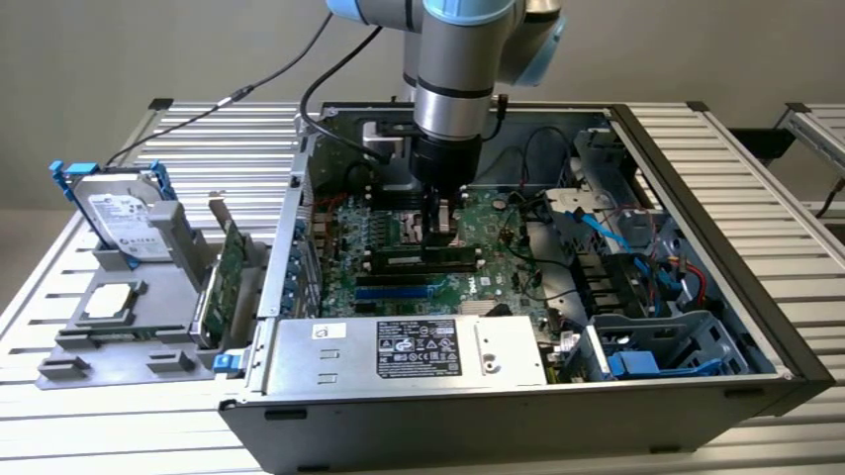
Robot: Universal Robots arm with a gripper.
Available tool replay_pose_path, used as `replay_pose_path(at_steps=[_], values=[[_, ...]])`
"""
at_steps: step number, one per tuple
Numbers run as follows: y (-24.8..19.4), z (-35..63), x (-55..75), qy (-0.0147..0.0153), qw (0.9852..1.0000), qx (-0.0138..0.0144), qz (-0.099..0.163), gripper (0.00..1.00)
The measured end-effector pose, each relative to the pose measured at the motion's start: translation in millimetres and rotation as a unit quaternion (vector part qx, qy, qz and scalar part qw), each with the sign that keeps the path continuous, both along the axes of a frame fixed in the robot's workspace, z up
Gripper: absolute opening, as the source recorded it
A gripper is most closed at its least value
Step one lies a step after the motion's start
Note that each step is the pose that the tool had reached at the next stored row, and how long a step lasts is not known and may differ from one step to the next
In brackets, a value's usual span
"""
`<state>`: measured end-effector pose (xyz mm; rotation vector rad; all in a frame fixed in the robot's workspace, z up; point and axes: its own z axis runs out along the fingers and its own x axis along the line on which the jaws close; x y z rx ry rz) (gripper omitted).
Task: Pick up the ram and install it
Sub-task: 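Insert the ram into the slot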
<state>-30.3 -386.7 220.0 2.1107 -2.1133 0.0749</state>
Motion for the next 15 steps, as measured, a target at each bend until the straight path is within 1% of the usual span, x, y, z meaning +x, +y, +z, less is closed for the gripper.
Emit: replay_pose_path(at_steps=[3,7,13,15], values=[[0.3,-0.1,-0.1,-0.0001,1.0,-0.0024,0.0,0.14],[2.5,-1.7,0.0,-0.0002,1.0,-0.0052,0.0,0.14],[4.4,-3.7,0.0,-0.0001,0.9999,-0.0118,0.0,0.14],[4.5,-3.8,0.0,-0.0001,0.9999,-0.0129,0.0,0.14]])
